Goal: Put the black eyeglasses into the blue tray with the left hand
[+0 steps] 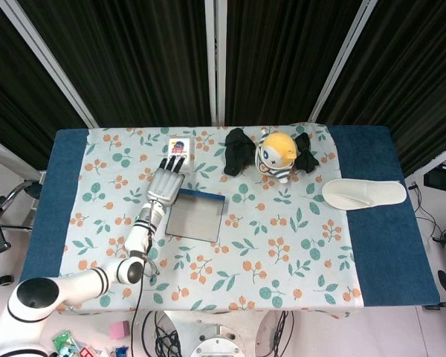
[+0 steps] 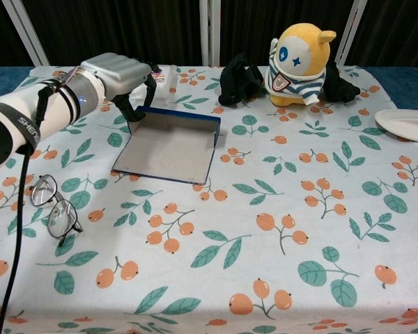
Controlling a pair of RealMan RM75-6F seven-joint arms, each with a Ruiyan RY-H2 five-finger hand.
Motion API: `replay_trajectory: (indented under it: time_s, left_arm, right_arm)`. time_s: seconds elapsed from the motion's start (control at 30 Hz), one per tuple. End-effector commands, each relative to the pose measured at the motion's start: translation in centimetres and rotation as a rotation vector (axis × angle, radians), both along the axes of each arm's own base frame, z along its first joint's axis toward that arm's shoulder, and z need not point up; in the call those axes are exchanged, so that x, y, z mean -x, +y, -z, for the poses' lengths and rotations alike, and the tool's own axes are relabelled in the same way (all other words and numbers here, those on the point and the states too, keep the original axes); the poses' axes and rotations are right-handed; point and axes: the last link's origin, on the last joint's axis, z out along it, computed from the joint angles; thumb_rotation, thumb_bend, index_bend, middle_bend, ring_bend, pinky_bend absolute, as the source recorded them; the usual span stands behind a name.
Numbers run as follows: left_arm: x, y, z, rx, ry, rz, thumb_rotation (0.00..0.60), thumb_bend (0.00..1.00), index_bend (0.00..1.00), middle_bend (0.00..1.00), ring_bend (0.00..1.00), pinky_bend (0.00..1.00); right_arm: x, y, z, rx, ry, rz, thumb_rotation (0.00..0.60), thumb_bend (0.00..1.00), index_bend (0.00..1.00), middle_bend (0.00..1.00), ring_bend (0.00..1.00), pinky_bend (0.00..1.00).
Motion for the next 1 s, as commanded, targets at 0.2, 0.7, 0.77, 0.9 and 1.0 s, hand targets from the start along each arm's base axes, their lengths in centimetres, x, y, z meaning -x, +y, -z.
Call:
replay_trajectory:
  time_s: [0.2,0.7,0.77,0.9,1.0]
  left_arm:
    - [2.2,0.3,-1.0,0.008,0.071,0.027,0.600,0.37,0.50,0.05,0.00,0.12]
    - [4.9,1.5,-3.5,-0.029,0.064,-0.023,0.600,0.36,0.28,0.06,0.00,0.12]
    - [5.3,1.5,-3.8,-0.034,0.063,-0.040,0.600,0.36,0.19,0.06,0.00,0.12]
    - [5.9,1.3,-4.1,-0.032,0.057,-0.074,0.600,0.33,0.04,0.05,0.00,0.12]
    - [6.2,0.9,-4.2,-0.029,0.051,-0.084,0.600,0.21,0.00,0.05,0.00,0.12]
  right_arm:
    - [-0.1,0.1,0.1,0.002,0.004,0.001,0.600,0.20,0.00,0.00,0.00,0.00]
    - [-0.3,-0.1,0.3,-0.004,0.008,0.008,0.600,0.20,0.00,0.00,0.00,0.00]
    - [-0.2,0.0,0.3,-0.001,0.008,0.011,0.600,0.20,0.00,0.00,0.00,0.00]
    - [-0.1,0.0,0.1,0.005,0.007,0.017,0.600,0.20,0.00,0.00,0.00,0.00]
    - [-0.1,0.0,0.1,0.007,0.006,0.017,0.600,0.20,0.00,0.00,0.00,0.00]
